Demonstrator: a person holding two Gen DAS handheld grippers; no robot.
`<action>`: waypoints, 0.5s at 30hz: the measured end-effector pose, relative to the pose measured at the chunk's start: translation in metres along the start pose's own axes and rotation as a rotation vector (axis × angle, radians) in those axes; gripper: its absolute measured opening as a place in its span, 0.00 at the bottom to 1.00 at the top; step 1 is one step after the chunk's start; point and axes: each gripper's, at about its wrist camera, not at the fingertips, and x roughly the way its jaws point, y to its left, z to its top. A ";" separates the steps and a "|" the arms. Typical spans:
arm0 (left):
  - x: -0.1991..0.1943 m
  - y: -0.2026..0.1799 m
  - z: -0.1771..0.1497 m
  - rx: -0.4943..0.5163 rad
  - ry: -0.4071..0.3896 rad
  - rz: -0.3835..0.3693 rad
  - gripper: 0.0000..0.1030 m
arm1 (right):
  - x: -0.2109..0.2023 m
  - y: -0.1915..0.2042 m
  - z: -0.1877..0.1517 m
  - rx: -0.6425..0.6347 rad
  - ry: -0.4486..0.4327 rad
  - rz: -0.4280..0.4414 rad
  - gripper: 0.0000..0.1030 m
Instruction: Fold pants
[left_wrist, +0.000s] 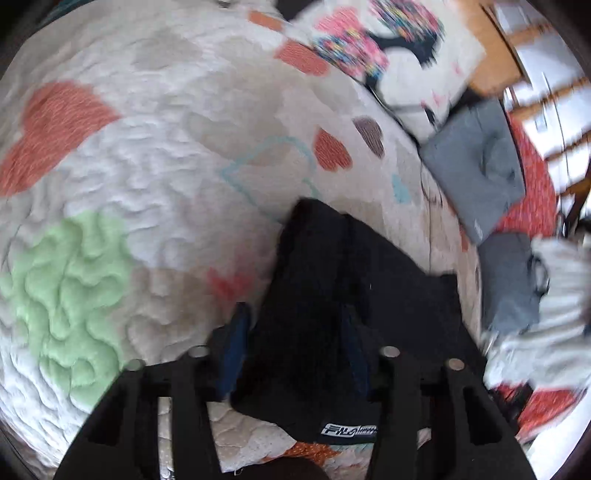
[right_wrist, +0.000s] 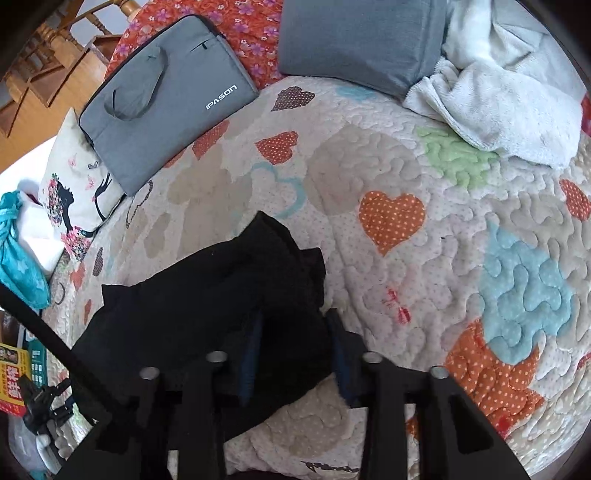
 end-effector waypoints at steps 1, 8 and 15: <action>-0.003 -0.009 -0.001 0.050 -0.005 0.044 0.28 | -0.002 0.003 0.001 -0.008 -0.005 0.008 0.19; -0.047 -0.034 -0.008 0.115 0.004 0.000 0.06 | -0.023 0.002 0.010 0.005 -0.026 0.113 0.13; -0.059 -0.045 -0.022 0.112 0.032 -0.019 0.06 | -0.037 -0.011 0.004 0.039 -0.009 0.155 0.11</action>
